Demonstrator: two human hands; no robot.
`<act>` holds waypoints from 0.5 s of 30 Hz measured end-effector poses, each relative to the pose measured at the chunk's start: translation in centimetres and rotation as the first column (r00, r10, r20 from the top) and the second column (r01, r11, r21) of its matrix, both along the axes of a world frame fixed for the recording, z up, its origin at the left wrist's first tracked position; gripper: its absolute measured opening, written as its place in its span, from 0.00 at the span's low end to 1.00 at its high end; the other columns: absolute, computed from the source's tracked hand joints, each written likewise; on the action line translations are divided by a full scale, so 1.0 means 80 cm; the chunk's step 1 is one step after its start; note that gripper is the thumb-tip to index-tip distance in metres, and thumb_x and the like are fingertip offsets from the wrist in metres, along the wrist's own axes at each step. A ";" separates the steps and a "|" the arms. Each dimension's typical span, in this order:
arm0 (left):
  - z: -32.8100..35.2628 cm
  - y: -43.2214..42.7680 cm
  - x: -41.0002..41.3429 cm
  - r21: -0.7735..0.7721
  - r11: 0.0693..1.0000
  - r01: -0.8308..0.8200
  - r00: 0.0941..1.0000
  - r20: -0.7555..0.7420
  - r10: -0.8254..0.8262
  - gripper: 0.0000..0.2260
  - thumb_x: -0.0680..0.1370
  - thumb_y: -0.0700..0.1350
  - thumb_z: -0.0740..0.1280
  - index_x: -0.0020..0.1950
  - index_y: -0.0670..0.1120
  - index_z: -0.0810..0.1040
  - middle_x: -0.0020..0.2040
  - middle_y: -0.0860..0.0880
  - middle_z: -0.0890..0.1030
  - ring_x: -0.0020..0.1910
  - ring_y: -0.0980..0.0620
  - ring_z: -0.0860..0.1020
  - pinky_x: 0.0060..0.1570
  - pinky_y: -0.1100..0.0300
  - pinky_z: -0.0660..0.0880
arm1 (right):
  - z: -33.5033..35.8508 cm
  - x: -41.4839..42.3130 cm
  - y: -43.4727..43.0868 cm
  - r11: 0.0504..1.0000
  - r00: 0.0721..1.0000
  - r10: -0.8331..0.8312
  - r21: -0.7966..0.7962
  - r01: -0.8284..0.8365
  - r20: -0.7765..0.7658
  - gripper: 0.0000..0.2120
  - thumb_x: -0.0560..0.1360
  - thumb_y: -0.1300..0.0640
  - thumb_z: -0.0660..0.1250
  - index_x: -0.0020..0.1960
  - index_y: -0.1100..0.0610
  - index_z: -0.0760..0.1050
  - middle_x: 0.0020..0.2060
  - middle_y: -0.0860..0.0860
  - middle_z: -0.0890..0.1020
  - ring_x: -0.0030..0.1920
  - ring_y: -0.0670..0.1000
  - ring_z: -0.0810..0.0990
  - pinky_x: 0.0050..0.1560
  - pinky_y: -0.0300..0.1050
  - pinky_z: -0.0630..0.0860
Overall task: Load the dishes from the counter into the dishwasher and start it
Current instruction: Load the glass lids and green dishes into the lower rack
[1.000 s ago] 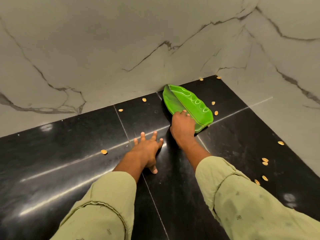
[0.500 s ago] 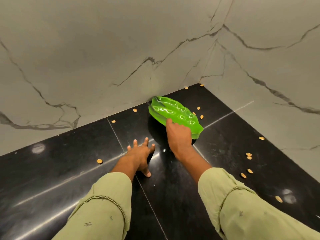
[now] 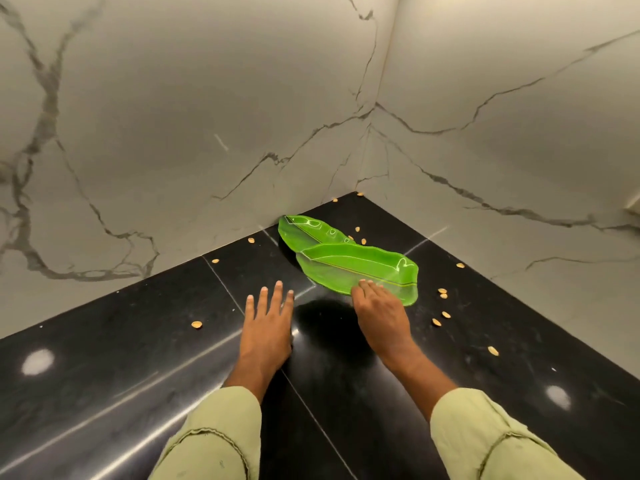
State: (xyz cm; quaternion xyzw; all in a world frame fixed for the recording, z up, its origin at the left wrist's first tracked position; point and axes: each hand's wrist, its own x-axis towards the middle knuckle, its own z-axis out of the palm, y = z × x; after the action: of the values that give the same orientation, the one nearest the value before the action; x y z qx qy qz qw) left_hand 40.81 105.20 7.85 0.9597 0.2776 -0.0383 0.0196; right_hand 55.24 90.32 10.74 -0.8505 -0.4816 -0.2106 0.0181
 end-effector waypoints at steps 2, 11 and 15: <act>-0.003 -0.024 -0.015 0.005 1.000 0.004 0.997 0.073 -0.005 0.35 0.83 0.54 0.59 0.82 0.48 0.42 0.81 0.44 0.38 0.80 0.40 0.42 0.77 0.40 0.42 | -0.005 -0.006 -0.026 1.000 1.000 -0.015 0.022 0.015 -0.002 0.13 0.62 0.70 0.76 0.45 0.64 0.80 0.47 0.63 0.84 0.48 0.60 0.85 0.50 0.55 0.82; 0.008 -0.083 -0.094 0.042 0.988 0.150 0.949 0.275 -0.156 0.36 0.82 0.60 0.56 0.81 0.48 0.40 0.80 0.45 0.37 0.79 0.40 0.39 0.72 0.42 0.33 | 0.003 -0.098 -0.133 0.968 0.983 -0.167 0.200 0.149 0.075 0.07 0.68 0.70 0.72 0.44 0.62 0.79 0.43 0.60 0.84 0.43 0.59 0.85 0.42 0.51 0.81; 0.019 -0.103 -0.131 0.043 0.979 0.200 0.942 0.266 -0.204 0.36 0.82 0.60 0.55 0.81 0.49 0.39 0.81 0.45 0.37 0.79 0.40 0.38 0.73 0.41 0.34 | 0.009 -0.154 -0.164 0.945 0.969 -0.230 0.258 0.200 0.090 0.11 0.64 0.70 0.76 0.46 0.65 0.80 0.43 0.62 0.85 0.43 0.61 0.85 0.40 0.52 0.82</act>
State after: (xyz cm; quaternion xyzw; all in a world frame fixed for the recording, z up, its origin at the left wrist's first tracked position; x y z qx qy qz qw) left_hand 30.32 96.92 9.38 0.9796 0.1727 0.0925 0.0457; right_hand 42.91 77.19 11.47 -0.8750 -0.3562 -0.3199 0.0719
